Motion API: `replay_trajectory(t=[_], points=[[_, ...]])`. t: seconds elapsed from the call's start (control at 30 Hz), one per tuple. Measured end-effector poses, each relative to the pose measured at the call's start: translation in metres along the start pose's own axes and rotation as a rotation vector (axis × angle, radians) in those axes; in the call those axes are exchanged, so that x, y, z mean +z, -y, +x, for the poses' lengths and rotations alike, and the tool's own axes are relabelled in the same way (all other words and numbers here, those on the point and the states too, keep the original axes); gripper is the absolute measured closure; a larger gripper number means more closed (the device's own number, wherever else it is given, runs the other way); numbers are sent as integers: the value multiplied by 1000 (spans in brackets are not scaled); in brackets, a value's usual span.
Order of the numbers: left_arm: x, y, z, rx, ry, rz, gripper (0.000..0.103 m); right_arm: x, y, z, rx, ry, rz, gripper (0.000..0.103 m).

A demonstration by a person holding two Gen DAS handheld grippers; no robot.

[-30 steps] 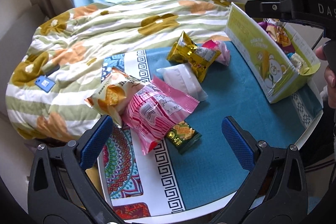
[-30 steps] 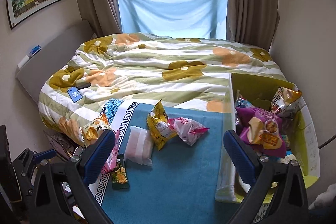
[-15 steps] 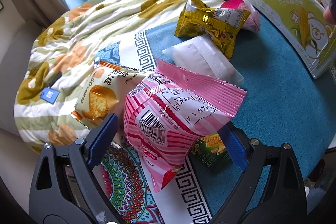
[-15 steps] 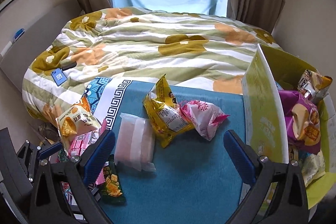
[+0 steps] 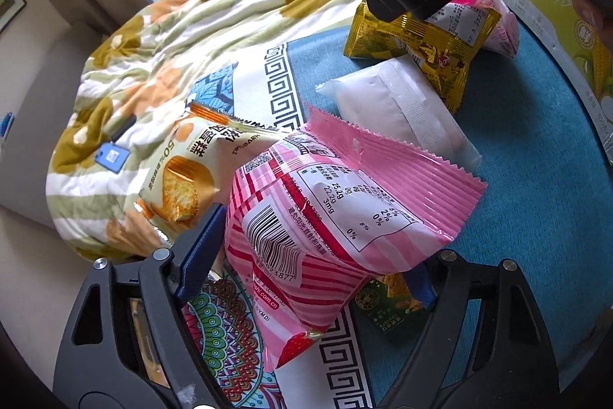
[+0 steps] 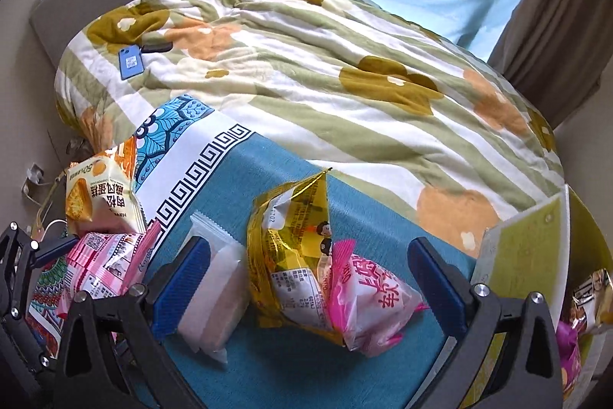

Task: Organize snacks
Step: 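Grasp a pink bag with the left gripper while the right grasps a gold bag, then carry both bags into the yellow box and open both grippers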

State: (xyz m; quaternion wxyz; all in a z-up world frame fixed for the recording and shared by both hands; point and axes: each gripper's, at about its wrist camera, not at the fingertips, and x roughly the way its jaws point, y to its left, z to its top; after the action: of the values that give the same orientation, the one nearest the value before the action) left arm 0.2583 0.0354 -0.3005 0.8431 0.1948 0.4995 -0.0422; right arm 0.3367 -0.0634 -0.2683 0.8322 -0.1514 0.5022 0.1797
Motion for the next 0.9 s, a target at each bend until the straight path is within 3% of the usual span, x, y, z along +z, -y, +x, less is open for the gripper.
replay_trajectory(t=[0.27, 0.67, 0.83, 0.9], points=[[-2, 1, -3, 16, 3, 7, 33, 10, -5, 21, 28, -35, -63, 1], [2, -8, -11, -41, -7, -70, 35, 16, -11, 45, 46, -93, -138, 18], [0, -11, -20, -53, -2, -87, 35, 10, -12, 54, 68, -139, -146, 48], [-1, -11, -24, -52, 4, -84, 35, 7, -15, 51, 57, -139, -160, 48]])
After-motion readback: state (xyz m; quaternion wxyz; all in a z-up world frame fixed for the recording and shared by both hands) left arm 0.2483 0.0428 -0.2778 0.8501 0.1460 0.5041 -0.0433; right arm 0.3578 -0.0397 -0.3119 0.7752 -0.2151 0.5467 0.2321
